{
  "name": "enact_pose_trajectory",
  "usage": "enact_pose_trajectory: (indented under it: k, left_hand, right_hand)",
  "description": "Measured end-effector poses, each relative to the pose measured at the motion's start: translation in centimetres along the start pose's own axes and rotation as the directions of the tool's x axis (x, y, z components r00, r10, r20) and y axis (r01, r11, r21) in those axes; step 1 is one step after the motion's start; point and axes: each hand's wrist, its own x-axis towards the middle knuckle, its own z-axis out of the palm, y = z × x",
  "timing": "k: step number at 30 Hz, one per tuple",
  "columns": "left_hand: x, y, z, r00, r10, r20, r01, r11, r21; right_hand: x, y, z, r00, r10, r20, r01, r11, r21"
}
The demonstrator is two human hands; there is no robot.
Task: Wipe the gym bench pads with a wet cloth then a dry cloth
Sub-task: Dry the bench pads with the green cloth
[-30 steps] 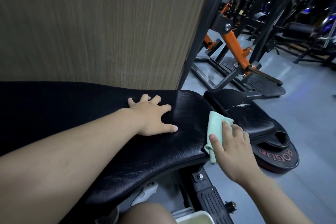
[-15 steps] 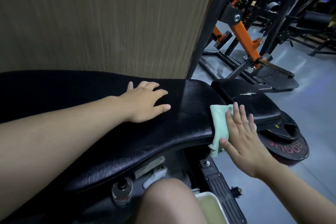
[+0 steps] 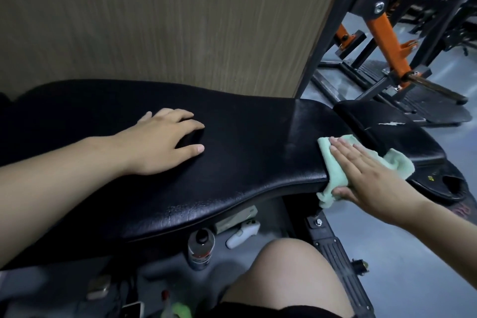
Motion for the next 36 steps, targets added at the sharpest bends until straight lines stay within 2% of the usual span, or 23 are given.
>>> enact_pose_trajectory:
  k: [12,17,24,31,36]
  left_hand:
    - [-5.0,-3.3,0.0,0.993,-0.085,-0.085,0.078,0.994,-0.082]
    - [-6.8,-5.9,-0.9,0.98,-0.158,-0.119,0.132,0.971,-0.198]
    - [-8.4,-8.2,-0.7,0.981,-0.18,-0.072,0.173,0.98,-0.094]
    - [-9.9,-9.4,-0.6,0.982,-0.179,-0.06,0.174,0.982,-0.075]
    - [-11.8,-11.0,-0.7,0.98,-0.174,-0.092,0.168,0.983,-0.068]
  right_hand:
    - [5.2,-9.5,-1.8,0.98,-0.189,-0.059,0.185,0.981,-0.057]
    - [6.5,-11.9,-2.5,0.975,-0.219,-0.038,0.214,0.972,-0.099]
    - [6.7,-14.5,-3.8,0.969,-0.242,0.049,0.244,0.969,-0.041]
    - [8.7,-23.2,-6.8,0.947,-0.318,0.038,0.314,0.945,0.09]
    - [9.6,-27.5,-7.1,0.957,-0.289,0.009,0.289,0.957,0.037]
